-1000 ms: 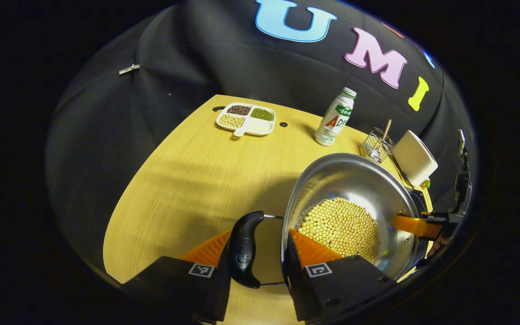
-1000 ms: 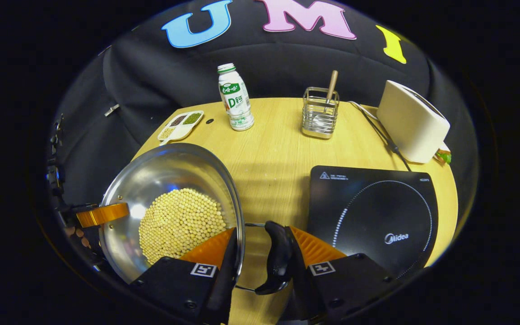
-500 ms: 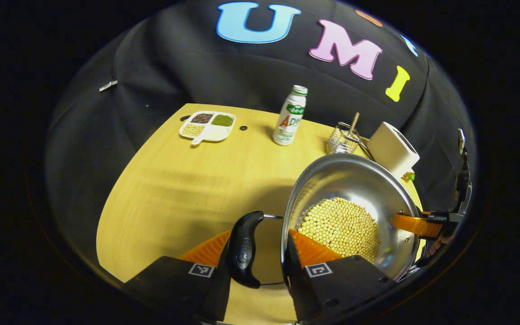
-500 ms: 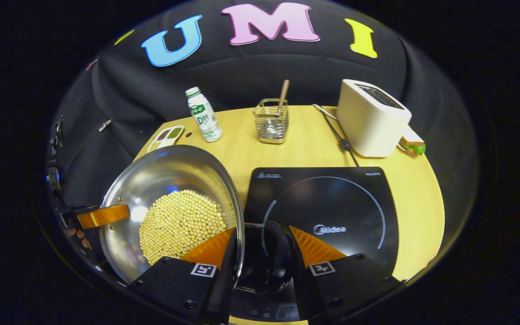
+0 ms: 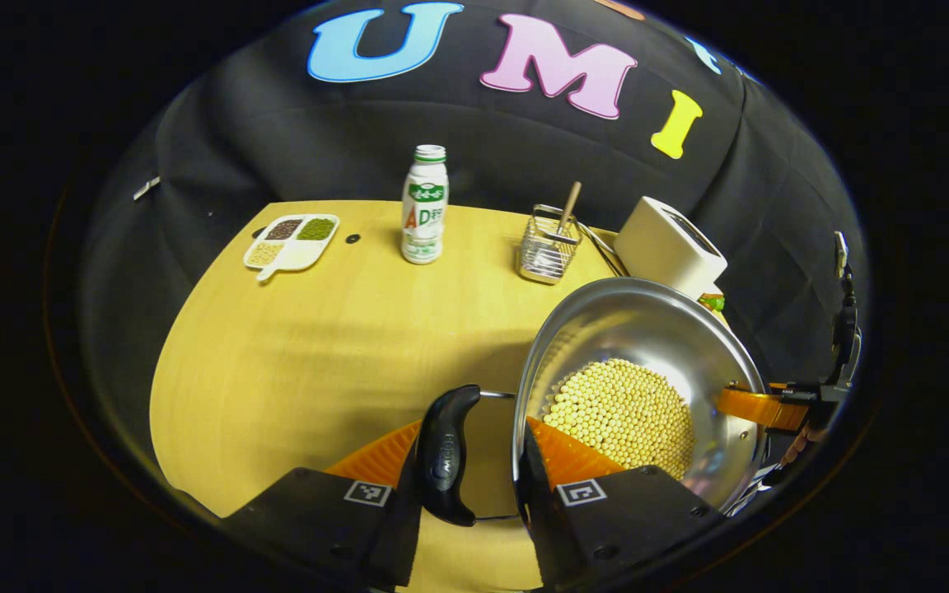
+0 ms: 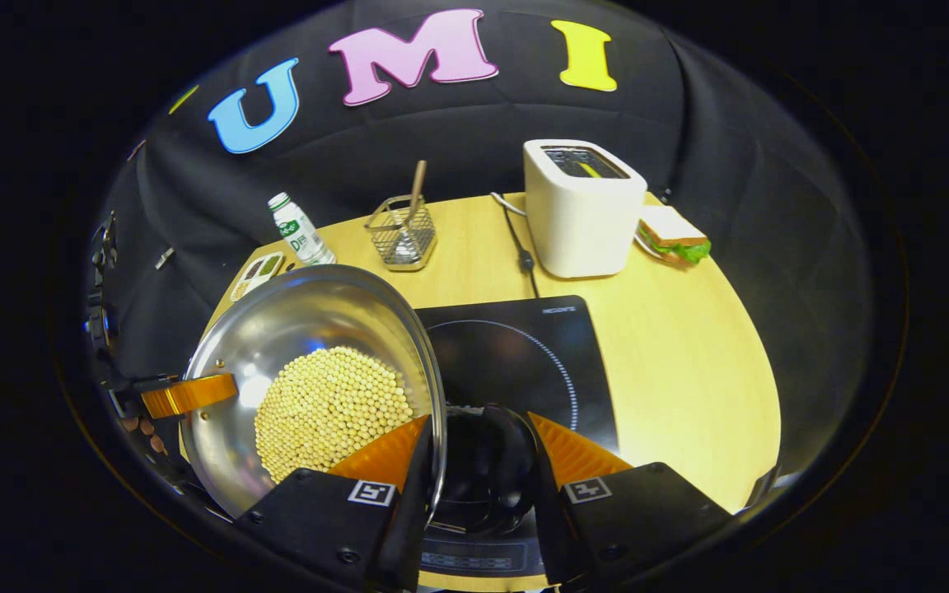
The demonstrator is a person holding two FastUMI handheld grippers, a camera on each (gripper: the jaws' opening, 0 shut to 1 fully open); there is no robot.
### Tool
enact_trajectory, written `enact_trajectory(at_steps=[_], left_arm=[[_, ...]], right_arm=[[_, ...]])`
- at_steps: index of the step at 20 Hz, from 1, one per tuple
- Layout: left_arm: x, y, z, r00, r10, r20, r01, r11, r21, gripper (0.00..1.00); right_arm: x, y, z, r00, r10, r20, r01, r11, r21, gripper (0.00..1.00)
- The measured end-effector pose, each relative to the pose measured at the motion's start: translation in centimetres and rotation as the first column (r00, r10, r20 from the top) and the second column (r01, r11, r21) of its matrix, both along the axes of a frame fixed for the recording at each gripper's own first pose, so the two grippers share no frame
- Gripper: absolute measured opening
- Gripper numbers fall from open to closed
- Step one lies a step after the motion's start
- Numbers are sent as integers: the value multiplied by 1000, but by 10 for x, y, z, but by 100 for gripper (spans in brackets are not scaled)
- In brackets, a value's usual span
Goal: First push the handle of the pot to place it horizontally, then grasp the pot with both hands and set it on the induction cooktop.
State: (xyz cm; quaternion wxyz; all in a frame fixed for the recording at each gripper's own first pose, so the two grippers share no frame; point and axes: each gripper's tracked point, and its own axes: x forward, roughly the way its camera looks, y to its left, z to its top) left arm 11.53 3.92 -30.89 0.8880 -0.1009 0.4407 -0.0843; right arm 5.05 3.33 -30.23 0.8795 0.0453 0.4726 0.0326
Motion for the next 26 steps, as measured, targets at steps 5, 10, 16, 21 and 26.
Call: enact_trajectory(at_steps=[5,10,16,21,26], left_arm=[[7,-37,-5,1000,-12,-9,12,1000,-15,58],[16,-64,-16,1000,0,-25,-1,1000,-31,58],[27,-81,-26,1000,6,-24,-7,999,-35,58],[32,-92,-31,1000,9,-10,-9,999,-36,58],[33,-98,-34,1000,19,6,-19,999,-42,58]], right_arm=[[7,-38,-3,1000,-9,-10,9,1000,-14,59],[24,-62,-11,1000,2,-26,-3,1000,-28,59],[35,-79,-22,999,3,-33,-4,1000,-28,59],[39,-88,-29,999,0,-35,-1,1000,-25,59],[42,-94,-32,1000,4,-24,-5,1000,-24,59]])
